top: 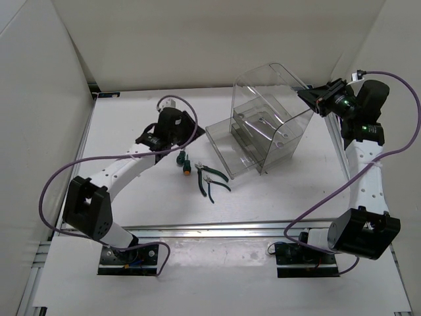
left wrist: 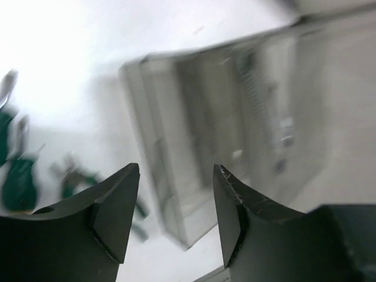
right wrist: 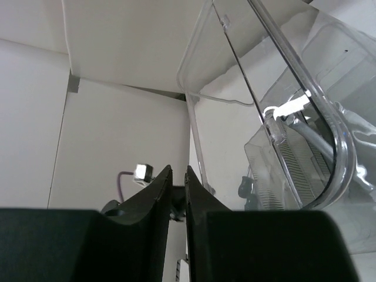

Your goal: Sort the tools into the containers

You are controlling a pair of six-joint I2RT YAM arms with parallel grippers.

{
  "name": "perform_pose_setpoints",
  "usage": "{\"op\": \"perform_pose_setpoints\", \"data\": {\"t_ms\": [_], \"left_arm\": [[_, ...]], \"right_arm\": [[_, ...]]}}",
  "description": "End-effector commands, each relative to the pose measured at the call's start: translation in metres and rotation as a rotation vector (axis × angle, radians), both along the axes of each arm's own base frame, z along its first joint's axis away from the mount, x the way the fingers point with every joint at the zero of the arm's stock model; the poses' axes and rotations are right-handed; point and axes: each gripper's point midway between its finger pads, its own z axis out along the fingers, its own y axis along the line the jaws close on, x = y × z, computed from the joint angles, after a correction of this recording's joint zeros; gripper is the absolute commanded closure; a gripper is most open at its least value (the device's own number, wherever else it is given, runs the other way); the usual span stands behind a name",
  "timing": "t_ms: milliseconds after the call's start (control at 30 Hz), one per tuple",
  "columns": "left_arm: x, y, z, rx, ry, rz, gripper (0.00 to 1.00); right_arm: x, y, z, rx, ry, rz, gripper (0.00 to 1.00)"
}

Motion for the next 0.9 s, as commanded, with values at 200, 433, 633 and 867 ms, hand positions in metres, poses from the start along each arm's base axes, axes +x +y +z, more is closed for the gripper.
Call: {"op": "perform_pose_setpoints", "data": {"t_ms": [200, 433, 633, 867], "left_arm": [[-0.105, 0.040, -0.122, 0.405, 0.442, 0.007, 0.34], [-0.136, 0.015, -0.137, 0.367, 0.588, -0.052, 0.29], [-0.157, 0.001, -0.158, 0.396, 0.684, -0.094, 0.29], [-0.166, -0.006, -0.170, 0.430, 0.710, -0.103, 0.35]], "right_arm": [[-0.026, 0.009, 0.012, -0.024, -0.068, 0.009, 0.82], [-0.040, 0.011, 0.002, -0.024, -0.042, 0.006, 0.82], [-0.049, 0.013, 0.000, -0.028, -0.034, 0.012, 0.82], [-0.057, 0.014, 0.005, -0.045, -0.035, 0.017, 0.82]]}}
